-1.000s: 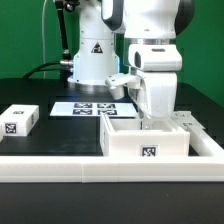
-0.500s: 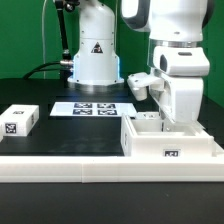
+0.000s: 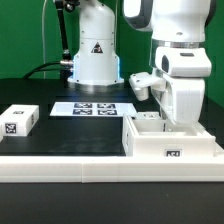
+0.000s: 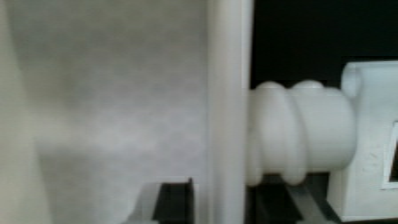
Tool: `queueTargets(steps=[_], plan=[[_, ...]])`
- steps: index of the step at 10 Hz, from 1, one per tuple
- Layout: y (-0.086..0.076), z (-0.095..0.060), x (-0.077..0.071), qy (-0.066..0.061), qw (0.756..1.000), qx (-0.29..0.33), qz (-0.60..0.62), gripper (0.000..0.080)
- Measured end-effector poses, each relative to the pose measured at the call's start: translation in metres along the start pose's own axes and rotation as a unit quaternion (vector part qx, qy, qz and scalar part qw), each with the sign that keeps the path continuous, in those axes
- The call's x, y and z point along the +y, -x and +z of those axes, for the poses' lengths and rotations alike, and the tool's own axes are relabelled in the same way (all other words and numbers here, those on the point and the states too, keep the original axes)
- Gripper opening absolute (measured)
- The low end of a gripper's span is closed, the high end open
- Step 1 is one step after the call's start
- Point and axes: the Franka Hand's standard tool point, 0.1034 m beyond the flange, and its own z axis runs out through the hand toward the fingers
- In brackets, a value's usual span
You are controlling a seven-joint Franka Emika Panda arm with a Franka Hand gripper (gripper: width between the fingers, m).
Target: Assemble cabinet
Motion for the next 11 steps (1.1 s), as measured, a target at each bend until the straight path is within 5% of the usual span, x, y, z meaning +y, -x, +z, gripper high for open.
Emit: queueTargets(steps=[1,2,3,5,8,11], plan=[[0.0,0.0,0.0,0.0,1.0,0.0,0.0,0.0247],[0.001,0.0,0.0,0.0,1.0,0.0,0.0,0.0447],[0.001,0.0,0.0,0.0,1.0,0.0,0.001,0.0447],[0.001,0.0,0.0,0.0,1.0,0.0,0.001,0.0755],[0.002,0.0,-0.001,-0.001,1.0,-0.001,0.001,0.0792],[-0.002,-0.024,-0.007,0.004,1.0,-0.004,0.003,0.0797]])
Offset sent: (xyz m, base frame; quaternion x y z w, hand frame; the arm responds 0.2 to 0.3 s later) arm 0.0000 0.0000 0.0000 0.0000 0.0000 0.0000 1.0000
